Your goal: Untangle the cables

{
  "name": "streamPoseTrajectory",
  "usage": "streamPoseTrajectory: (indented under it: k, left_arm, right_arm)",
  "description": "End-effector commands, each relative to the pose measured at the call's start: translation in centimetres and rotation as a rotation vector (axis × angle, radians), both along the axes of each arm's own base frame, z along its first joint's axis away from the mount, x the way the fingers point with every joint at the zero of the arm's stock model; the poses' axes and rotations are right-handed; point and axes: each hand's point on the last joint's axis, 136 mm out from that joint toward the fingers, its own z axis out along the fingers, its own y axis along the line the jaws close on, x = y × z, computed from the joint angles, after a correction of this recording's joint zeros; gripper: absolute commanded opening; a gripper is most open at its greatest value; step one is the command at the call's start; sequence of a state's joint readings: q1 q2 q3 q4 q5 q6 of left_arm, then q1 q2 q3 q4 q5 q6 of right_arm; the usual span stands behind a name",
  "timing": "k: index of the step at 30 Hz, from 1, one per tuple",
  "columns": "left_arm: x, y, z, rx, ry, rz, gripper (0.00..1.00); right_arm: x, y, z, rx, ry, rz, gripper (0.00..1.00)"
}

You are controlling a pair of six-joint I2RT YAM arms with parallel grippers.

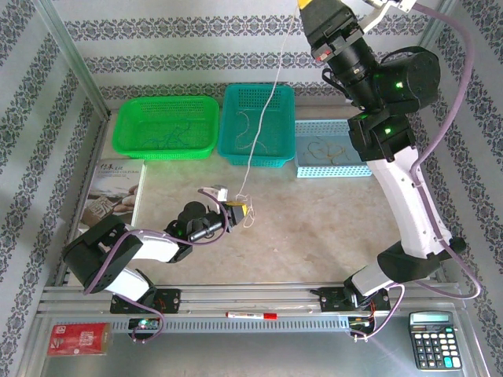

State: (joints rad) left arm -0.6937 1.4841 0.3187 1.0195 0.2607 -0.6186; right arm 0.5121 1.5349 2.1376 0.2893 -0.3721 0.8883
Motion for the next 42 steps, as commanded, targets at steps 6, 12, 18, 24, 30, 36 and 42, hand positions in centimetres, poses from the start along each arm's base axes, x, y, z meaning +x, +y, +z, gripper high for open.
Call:
streamPoseTrajectory:
  k: [6,12,18,24,30,36,42]
  left_arm:
    - [-0.7,0.1,0.4,0.015,0.007,-0.012,0.04]
    - [-1.0,0.1,-0.6,0.028,0.037,-0.022,0.24]
    - [-1.3,0.3,-1.3,0.028,0.053,-0.021,0.31]
    - [-1.4,0.5,-1.7,0.036,0.059,-0.021,0.13]
    - [-1.6,0.4,-2.5,0.045,0.075,-0.030,0.03]
    - [-1.8,0.6,-3.2,0.036,0.093,-0.025,0.00]
    - [-1.8,0.3,-2.2,0.009,0.072,-0.036,0.00]
  right_arm:
    - [-1.0,-1.3,1.7,0.052,-0.058,-0.007,0.00]
    - [0.0,-1.9,2.4,0.063,-0.074,-0.032,0.00]
    - [0.6,-2.5,3.1,0.080,-0.091,-0.047,0.00]
    - [0.9,-2.9,3.7,0.093,-0.108,-0.043,0.00]
    - [1.1,-3.5,4.4,0.112,-0.122,-0.051,0.00]
    - [1.3,-4.1,5.0,0.127,-0.133,-0.048,0.00]
    - [1.9,-4.2,4.9,0.139,-0.120,-0.034,0.00]
